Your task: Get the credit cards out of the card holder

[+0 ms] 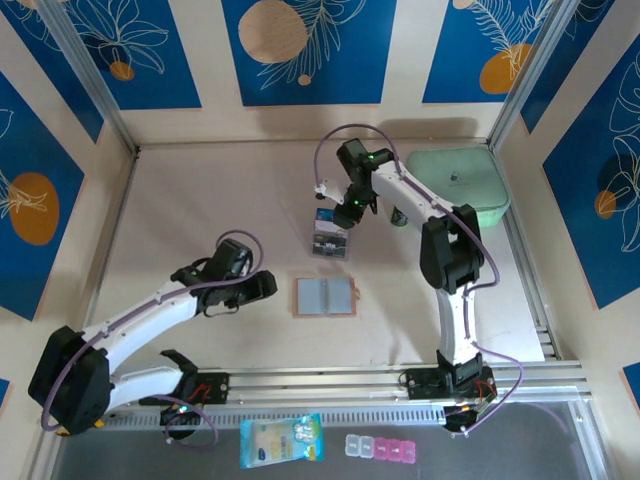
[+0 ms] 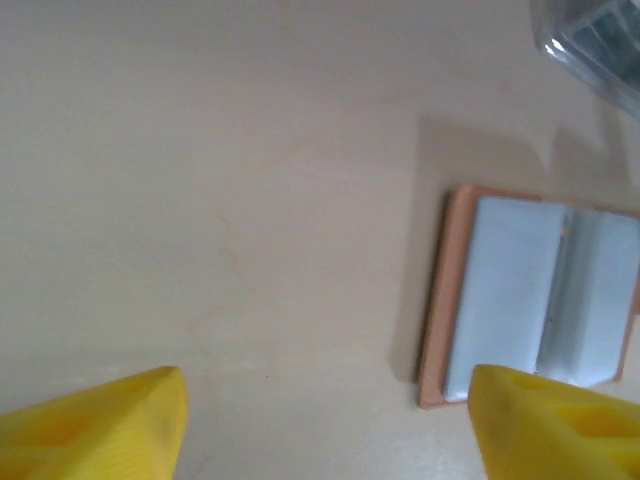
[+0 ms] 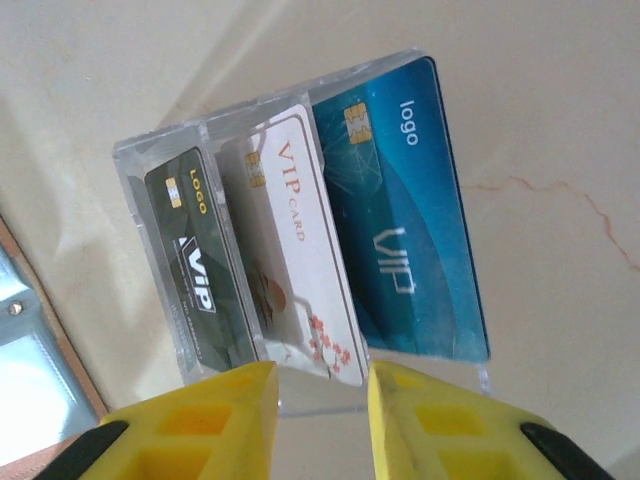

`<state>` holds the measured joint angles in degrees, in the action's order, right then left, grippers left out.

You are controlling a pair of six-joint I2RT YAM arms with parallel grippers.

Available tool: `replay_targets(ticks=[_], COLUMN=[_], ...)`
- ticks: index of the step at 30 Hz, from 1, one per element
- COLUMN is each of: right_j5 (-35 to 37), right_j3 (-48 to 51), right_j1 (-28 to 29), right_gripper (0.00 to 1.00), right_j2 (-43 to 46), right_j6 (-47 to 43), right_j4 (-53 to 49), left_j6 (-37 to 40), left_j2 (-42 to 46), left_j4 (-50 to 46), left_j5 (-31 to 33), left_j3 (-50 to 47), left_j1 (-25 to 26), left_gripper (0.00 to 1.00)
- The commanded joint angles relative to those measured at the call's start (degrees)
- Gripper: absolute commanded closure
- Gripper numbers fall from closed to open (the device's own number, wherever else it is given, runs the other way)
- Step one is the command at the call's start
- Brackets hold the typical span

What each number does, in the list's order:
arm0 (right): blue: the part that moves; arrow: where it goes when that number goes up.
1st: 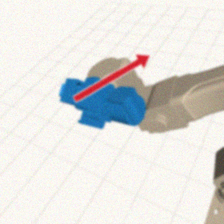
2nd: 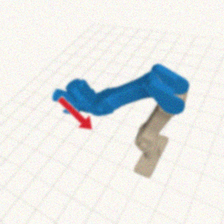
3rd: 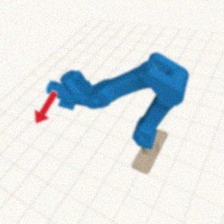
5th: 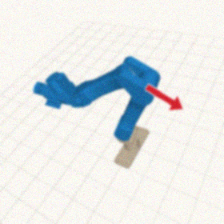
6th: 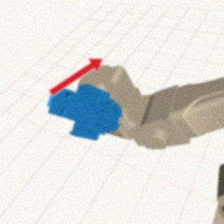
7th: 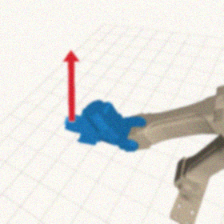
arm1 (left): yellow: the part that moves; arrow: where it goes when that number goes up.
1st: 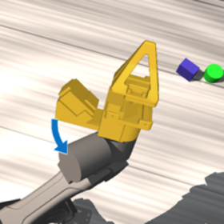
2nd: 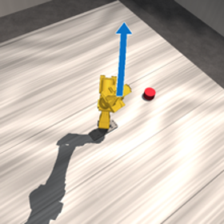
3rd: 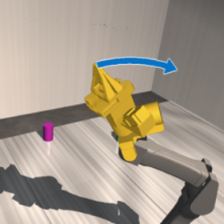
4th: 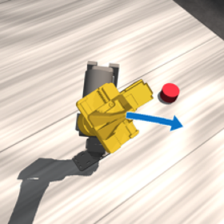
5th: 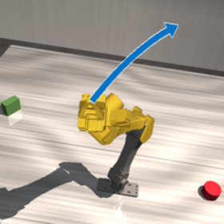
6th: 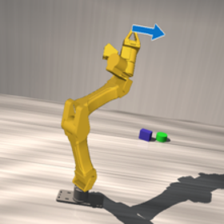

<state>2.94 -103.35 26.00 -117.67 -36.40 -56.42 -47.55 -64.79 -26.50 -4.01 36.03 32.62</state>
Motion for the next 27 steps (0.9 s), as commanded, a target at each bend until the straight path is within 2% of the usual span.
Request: replay_targets(ticks=[1,3,5,8,11,15,17,22,25,27], right_j5=[0.10,0.70,0.79,1.57,4.50,6.79,8.00,9.71,10.15,10.82], right_j3=[5.16,9.69,15.43,24.65,33.78,45.81,51.92,65.08,70.38,72.94], right_j1=[-0.72,-1.32,-2.19,-3.62,-5.19,-7.57,-9.30,-14.33,-17.76,-19.39], right_gripper=[0.64,0.48,0.16,0.05,0.01,0.01,0.01,0.01,0.01,0.01], right_j2=[7.67,10.93,14.83,20.79,26.18,32.74,36.31,43.15,44.71,44.66], right_j6=[5.45,8.84,12.30,16.36,20.79,26.44,29.60,34.20,36.90,38.80], right_j4=[4.80,7.99,11.39,17.36,24.06,34.67,40.13,54.77,62.03,66.19], left_j6=[4.60,7.40,9.64,13.02,16.99,20.89,20.67,23.14,27.65,31.62], left_j2=[0.38,0.03,-0.45,-1.75,-3.34,-4.96,-5.71,-7.01,-6.93,-6.87], left_j4=[-2.84,-3.51,-4.70,-4.75,-2.45,1.71,2.76,4.37,6.00,9.27], left_j5=[3.74,7.55,13.49,20.50,27.16,36.99,36.03,37.05,41.16,39.34], left_j3=[0.68,1.39,2.18,2.89,2.93,1.62,2.01,4.44,4.63,4.16], left_j1=[-2.62,-3.24,-3.70,-4.90,-5.39,-5.88,-8.18,-10.34,-11.01,-13.02], left_gripper=[0.04,0.00,0.00,0.00,0.00,0.00,0.00,0.00,0.01,0.01])
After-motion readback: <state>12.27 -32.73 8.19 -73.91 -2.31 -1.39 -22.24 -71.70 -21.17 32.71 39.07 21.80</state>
